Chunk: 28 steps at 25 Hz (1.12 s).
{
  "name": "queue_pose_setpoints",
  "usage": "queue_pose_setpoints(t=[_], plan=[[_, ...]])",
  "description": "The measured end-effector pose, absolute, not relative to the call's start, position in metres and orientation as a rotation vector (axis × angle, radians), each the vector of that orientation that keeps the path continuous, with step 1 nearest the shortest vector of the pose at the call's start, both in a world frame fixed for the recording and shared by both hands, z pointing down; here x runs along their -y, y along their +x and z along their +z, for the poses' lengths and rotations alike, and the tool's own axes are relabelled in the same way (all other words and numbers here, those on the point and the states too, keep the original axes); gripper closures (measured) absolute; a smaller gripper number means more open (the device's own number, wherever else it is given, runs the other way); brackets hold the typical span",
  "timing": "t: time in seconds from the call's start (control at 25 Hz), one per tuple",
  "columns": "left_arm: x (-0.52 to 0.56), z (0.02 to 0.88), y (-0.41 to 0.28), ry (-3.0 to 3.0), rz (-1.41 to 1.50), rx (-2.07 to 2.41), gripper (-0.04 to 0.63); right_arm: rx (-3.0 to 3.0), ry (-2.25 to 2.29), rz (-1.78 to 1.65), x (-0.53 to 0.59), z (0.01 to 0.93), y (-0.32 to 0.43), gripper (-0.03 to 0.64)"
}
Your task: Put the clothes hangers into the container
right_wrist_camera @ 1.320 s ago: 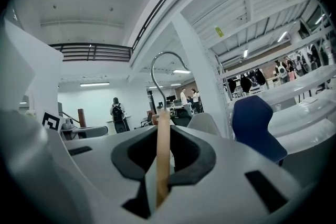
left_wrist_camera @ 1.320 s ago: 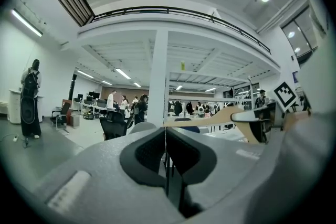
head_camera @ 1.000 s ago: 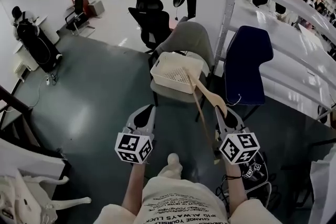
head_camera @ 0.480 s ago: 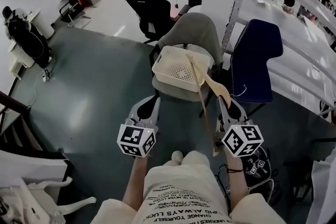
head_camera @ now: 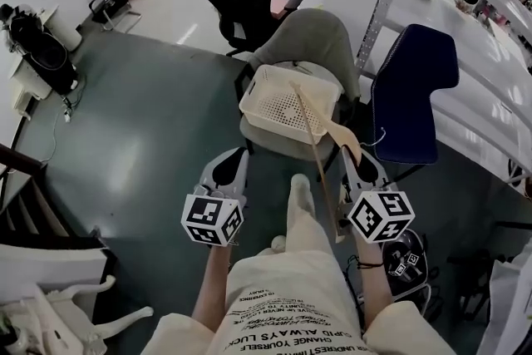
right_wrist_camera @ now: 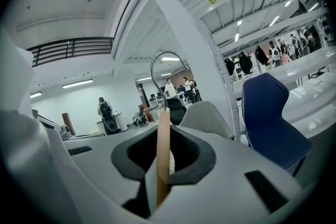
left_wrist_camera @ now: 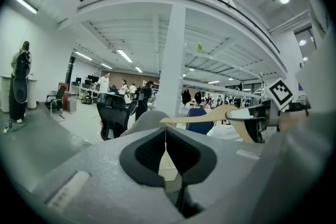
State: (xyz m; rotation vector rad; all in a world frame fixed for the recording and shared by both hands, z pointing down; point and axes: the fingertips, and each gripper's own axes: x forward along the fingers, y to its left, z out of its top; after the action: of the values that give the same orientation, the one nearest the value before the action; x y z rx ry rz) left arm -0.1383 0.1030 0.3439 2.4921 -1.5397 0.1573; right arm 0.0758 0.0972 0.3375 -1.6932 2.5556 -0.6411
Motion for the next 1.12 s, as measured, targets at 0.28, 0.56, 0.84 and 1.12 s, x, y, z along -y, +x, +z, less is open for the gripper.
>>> queue_pose_setpoints(t=[0.28, 0.56, 0.84, 1.12], plan=[[-0.040, 0.359, -0.141, 2.435, 0.190, 1.548, 0.572, -2.610, -1.665, -0.704, -0.024, 0.352, 0.071, 0.561], [0.026, 0.377, -0.140, 2.344, 0.198, 1.561, 0.572, -2.683, -1.598, -0.821, 0.051, 0.372, 0.068, 0.561], [0.081, 0.404, -0.132, 2.259, 0.237, 1.546, 0.572, -2.753, -1.537, -0.948, 0.110, 0.403, 0.068, 0.561], [0.118, 0.433, -0.123, 2.168, 0.279, 1.533, 0.572, -2.816, -1.448, -1.076, 0.158, 0.434, 0.063, 0.561]])
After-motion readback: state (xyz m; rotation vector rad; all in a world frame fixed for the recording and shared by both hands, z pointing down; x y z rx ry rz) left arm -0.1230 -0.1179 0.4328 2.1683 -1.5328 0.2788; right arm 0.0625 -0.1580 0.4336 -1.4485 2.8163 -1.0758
